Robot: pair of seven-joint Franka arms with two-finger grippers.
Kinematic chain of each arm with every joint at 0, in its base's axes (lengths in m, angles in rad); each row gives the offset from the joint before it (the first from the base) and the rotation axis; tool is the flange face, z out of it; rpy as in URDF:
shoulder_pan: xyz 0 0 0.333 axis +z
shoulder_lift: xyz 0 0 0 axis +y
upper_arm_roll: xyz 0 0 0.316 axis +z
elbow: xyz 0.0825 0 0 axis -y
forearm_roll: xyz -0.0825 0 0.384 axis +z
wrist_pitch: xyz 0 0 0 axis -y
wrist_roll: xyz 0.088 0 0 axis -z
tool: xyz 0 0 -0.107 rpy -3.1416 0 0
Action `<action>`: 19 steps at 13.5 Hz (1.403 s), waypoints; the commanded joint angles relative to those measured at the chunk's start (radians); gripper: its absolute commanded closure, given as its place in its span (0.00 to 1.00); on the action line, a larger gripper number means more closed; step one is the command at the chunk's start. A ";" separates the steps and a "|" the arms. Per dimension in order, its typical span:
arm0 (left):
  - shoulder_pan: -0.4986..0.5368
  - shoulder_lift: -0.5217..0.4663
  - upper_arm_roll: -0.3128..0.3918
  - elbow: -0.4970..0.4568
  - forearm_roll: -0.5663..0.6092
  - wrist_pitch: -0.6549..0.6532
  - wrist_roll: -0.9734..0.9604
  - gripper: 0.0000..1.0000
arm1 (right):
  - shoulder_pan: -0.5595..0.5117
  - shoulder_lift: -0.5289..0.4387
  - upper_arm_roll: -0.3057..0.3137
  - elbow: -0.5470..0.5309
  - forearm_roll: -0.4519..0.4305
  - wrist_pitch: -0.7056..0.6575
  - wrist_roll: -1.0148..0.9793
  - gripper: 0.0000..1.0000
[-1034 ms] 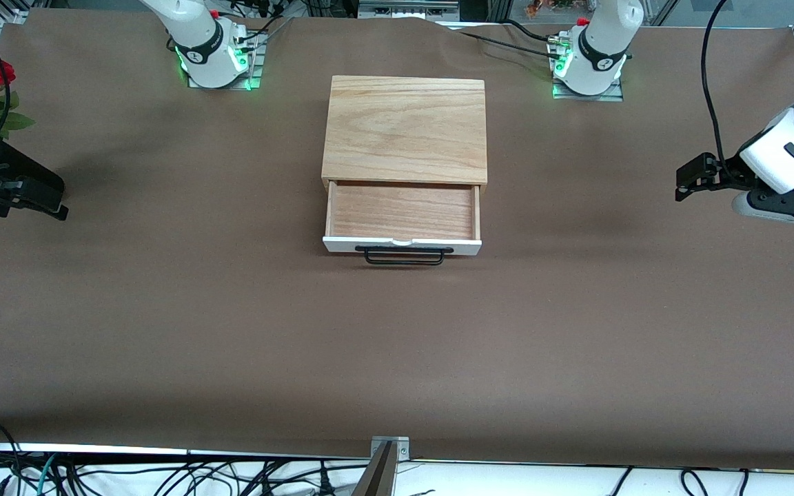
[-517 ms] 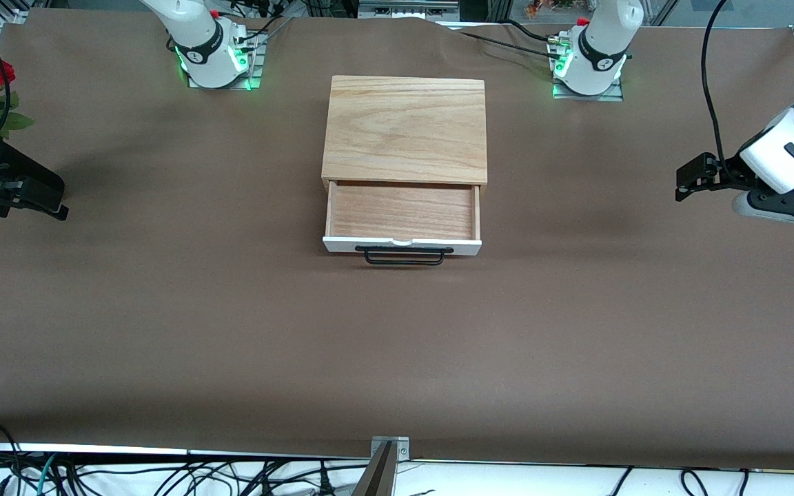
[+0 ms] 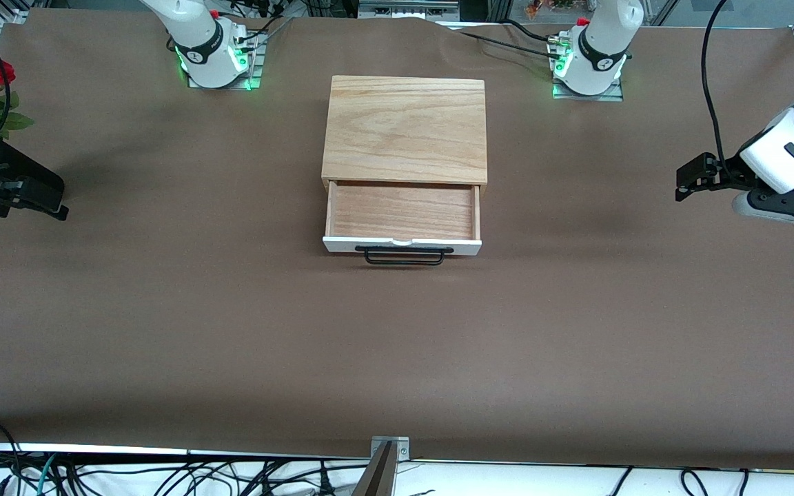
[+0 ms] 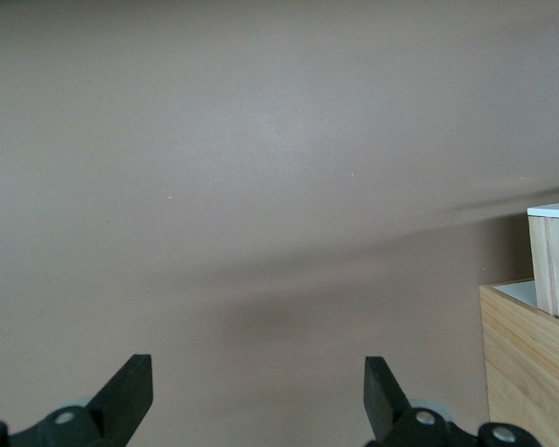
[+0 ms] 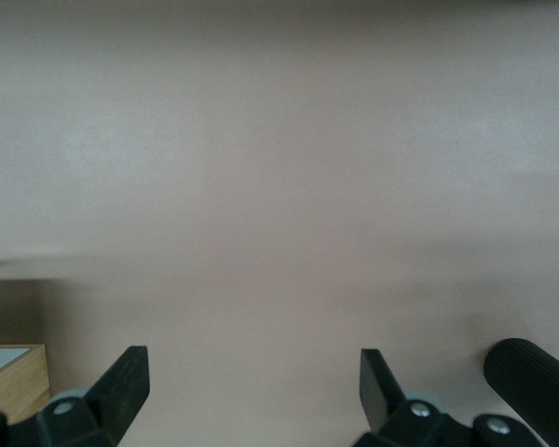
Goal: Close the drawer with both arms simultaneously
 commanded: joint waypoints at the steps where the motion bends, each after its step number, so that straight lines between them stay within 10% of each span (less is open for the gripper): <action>1: 0.007 0.007 -0.005 0.030 -0.015 -0.028 -0.004 0.00 | -0.006 -0.008 0.009 -0.007 -0.010 0.007 0.004 0.00; 19: 0.007 0.007 -0.006 0.030 -0.015 -0.028 -0.002 0.00 | 0.001 -0.005 0.017 -0.011 -0.002 -0.019 0.004 0.00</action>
